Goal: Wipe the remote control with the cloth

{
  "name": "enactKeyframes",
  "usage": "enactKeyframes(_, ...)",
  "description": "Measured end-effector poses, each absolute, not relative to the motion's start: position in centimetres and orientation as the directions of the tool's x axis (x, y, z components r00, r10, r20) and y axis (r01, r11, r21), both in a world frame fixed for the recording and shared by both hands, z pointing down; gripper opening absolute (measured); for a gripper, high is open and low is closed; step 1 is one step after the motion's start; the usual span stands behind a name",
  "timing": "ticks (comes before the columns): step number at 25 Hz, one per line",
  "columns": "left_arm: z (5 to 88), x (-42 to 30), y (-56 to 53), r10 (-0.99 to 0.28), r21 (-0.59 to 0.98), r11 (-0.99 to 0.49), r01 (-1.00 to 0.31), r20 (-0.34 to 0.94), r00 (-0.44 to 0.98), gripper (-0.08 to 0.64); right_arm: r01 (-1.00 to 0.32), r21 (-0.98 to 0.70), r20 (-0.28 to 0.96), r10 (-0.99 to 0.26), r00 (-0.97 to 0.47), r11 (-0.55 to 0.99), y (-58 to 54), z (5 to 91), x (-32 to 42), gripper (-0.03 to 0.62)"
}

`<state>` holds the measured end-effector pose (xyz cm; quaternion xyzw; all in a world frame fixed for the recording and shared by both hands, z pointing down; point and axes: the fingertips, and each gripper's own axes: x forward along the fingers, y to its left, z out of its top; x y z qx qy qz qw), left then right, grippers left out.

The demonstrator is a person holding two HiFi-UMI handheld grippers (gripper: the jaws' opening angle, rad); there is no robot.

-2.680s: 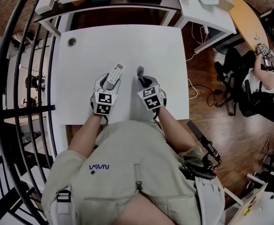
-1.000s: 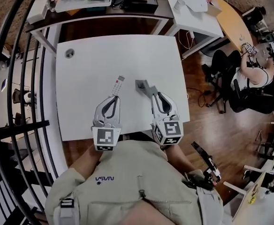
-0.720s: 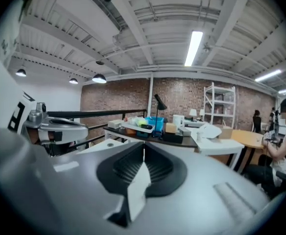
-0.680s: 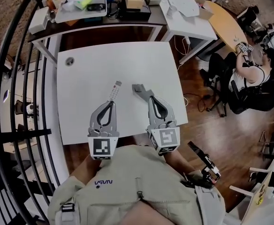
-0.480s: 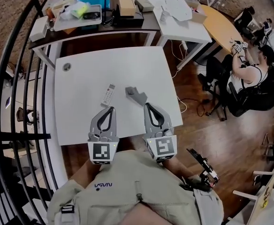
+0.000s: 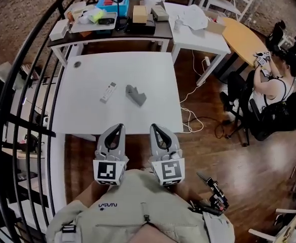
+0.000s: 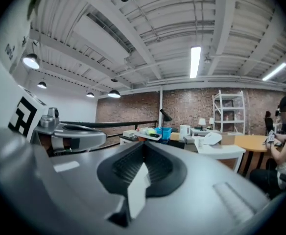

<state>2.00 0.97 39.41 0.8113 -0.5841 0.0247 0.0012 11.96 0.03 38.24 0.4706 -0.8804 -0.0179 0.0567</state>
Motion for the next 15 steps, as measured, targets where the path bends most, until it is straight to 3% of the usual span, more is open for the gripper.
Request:
enactKeyframes(10,37.4,3.7,6.9,-0.962,-0.122,-0.274,-0.954,0.051,0.269,0.005,-0.799,0.057,-0.005,-0.8,-0.6,0.599,5.4,35.1,14.2,0.005)
enactKeyframes(15,38.6,3.6,8.4,-0.952,-0.123,-0.302,-0.946,0.086,0.293,0.005,-0.807,0.06,0.025,-0.809,-0.587,0.587,6.9,36.1,13.9,0.005)
